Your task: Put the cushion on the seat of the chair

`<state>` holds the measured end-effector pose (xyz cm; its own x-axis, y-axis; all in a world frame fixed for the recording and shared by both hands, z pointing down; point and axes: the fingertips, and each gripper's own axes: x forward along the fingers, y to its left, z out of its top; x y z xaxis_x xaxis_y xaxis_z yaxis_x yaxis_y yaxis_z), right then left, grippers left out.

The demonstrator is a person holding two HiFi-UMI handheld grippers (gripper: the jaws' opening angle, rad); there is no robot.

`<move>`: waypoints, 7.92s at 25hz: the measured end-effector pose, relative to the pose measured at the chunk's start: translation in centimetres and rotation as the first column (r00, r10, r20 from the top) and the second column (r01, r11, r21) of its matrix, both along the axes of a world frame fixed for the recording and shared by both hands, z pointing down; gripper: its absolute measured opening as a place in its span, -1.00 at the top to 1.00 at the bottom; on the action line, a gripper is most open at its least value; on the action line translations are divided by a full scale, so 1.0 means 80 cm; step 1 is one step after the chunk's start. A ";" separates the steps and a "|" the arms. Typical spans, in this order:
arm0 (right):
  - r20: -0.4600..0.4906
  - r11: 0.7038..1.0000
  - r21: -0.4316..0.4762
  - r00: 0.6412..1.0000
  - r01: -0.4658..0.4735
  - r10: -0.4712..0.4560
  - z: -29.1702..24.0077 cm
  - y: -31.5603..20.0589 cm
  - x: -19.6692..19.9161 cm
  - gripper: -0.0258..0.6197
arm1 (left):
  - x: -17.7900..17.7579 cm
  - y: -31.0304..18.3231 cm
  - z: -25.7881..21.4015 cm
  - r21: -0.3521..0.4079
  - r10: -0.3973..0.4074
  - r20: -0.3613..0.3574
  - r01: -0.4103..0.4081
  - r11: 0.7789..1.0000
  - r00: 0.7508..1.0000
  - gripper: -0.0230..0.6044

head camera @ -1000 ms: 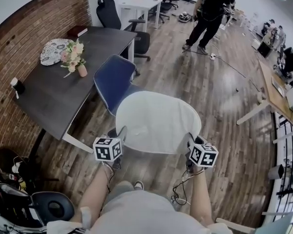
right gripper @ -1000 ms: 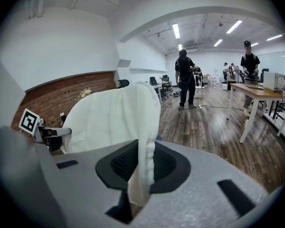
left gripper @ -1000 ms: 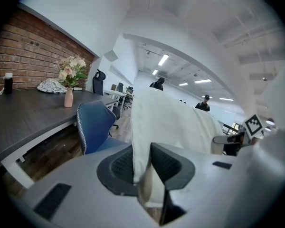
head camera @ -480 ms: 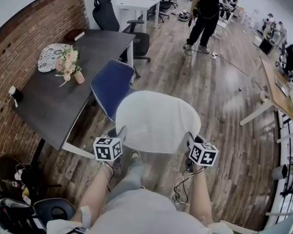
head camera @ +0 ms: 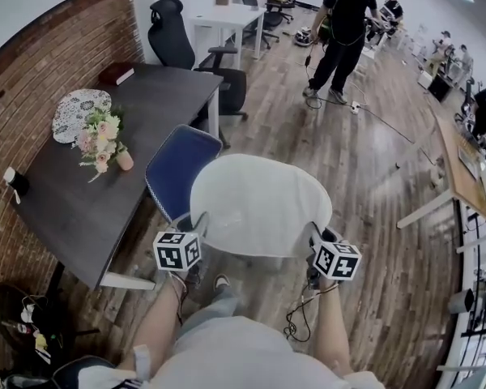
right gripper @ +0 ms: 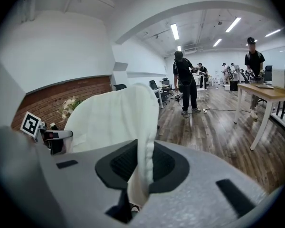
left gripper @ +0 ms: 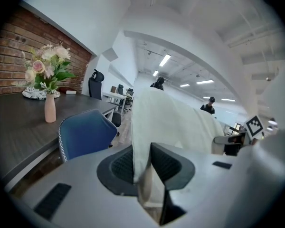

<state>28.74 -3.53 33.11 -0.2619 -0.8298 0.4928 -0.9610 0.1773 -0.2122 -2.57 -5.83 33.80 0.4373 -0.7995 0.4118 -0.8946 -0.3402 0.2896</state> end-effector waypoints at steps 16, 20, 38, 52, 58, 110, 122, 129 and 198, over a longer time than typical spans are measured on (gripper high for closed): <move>-0.022 0.997 -0.071 0.999 0.041 -0.042 0.029 -0.181 -0.058 0.76 | -0.058 -0.172 0.043 -0.083 -0.042 -0.011 0.041 0.996 0.999 0.68; -0.030 0.993 -0.104 0.998 0.047 -0.050 0.045 -0.194 -0.060 0.76 | -0.062 -0.182 0.062 -0.122 -0.067 -0.006 0.065 0.990 0.998 0.68; 0.003 0.957 -0.264 0.993 0.118 -0.121 0.163 -0.188 -0.024 0.75 | -0.029 -0.150 0.172 -0.271 -0.120 0.035 0.125 0.955 0.992 0.67; -0.006 0.909 -0.390 0.986 0.150 -0.165 0.363 -0.143 -0.009 0.75 | -0.012 -0.088 0.380 -0.402 -0.138 0.044 0.144 0.904 0.990 0.67; -0.013 0.898 -0.411 0.984 0.157 -0.178 0.399 -0.144 -0.010 0.75 | -0.009 -0.081 0.414 -0.418 -0.144 0.043 0.149 0.896 0.989 0.67; -0.286 0.544 -0.611 0.481 0.574 -0.829 0.509 -0.436 -0.191 0.67 | 0.004 -0.073 0.534 -0.618 -0.766 -0.069 0.576 0.536 0.639 0.70; -0.257 0.477 -0.644 0.419 0.598 -0.871 0.540 -0.454 -0.221 0.65 | -0.006 -0.076 0.552 -0.647 -0.789 -0.056 0.580 0.495 0.611 0.70; -0.249 0.462 -0.645 0.404 0.608 -0.880 0.557 -0.466 -0.222 0.63 | 0.001 -0.080 0.561 -0.660 -0.799 -0.051 0.580 0.478 0.599 0.70; -0.272 0.855 -0.273 0.817 0.441 -0.509 0.468 -0.442 -0.176 0.22 | -0.051 -0.080 0.494 -0.477 -0.642 0.167 0.631 0.612 0.748 0.17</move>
